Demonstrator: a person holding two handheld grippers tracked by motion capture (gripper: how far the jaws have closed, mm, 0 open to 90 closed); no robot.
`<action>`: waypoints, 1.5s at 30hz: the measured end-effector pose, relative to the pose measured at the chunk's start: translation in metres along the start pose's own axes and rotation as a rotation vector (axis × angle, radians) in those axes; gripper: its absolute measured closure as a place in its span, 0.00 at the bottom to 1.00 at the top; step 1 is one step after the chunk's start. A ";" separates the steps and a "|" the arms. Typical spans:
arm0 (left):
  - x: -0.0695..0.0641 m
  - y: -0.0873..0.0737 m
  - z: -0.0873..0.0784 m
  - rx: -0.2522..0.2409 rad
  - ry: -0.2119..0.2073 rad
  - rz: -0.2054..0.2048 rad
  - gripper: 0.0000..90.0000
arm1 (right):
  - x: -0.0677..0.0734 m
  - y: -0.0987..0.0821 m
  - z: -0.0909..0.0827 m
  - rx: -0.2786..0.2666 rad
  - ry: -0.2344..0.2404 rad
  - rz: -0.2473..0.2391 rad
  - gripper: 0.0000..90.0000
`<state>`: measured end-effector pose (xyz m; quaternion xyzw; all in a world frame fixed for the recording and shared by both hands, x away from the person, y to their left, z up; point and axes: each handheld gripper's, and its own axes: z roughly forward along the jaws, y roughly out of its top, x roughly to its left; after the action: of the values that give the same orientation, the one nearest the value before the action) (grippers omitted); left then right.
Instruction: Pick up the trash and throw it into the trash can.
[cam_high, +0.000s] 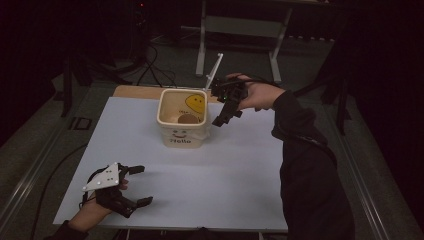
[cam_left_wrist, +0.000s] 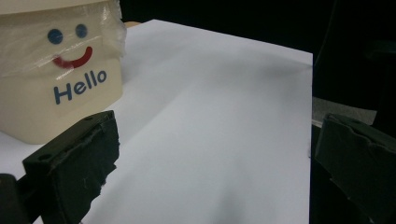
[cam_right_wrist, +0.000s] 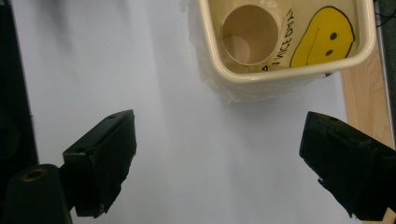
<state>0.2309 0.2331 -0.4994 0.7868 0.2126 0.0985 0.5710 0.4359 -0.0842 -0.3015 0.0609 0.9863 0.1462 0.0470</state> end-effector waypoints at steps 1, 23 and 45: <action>0.000 0.000 0.000 0.000 -0.002 0.000 0.01 | 0.001 -0.003 0.002 -0.004 0.008 0.000 0.12; 0.001 0.000 0.001 0.000 -0.001 -0.003 0.01 | 0.022 -0.065 0.039 -0.113 -0.022 0.084 0.13; 0.001 0.000 0.002 0.001 -0.002 -0.002 0.01 | 0.051 -0.118 0.077 -0.239 -0.094 0.199 0.13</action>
<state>0.2326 0.2319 -0.5001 0.7869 0.2130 0.0969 0.5710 0.3812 -0.1677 -0.4129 0.1591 0.9476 0.2634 0.0854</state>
